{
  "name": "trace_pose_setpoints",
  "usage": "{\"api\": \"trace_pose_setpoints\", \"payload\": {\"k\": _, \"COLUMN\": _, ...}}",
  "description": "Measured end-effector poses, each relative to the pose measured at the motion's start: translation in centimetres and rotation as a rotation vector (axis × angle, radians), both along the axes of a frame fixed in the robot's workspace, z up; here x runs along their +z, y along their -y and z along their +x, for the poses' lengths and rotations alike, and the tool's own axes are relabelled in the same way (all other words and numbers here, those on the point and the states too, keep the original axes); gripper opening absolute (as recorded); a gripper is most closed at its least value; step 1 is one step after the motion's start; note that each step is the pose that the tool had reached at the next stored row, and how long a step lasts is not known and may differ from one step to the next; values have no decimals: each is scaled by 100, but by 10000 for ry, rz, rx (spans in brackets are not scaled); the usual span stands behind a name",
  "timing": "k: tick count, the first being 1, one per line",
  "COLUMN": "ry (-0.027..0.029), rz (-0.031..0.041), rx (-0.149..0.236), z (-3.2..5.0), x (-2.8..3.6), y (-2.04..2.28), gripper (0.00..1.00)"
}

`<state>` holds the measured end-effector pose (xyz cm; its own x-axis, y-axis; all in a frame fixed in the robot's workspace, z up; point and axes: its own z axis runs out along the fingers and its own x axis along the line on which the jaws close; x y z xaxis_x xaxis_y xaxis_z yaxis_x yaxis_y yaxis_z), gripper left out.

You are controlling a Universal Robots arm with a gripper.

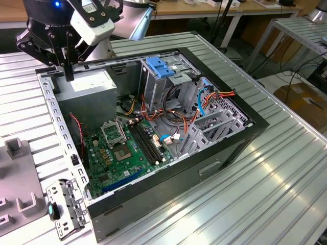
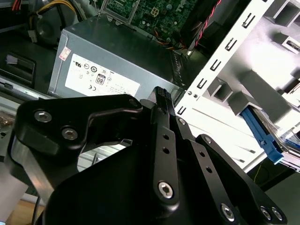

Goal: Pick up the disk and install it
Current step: 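Reach for the disk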

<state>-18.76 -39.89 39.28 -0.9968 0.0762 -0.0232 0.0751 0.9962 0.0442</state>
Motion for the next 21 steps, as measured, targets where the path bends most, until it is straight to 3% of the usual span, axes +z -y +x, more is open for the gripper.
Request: {"api": "trace_pose_setpoints", "payload": {"k": 21, "ry": -1, "rz": 0, "rx": -1, "z": -137, "x": 0, "y": 0, "gripper": 11}}
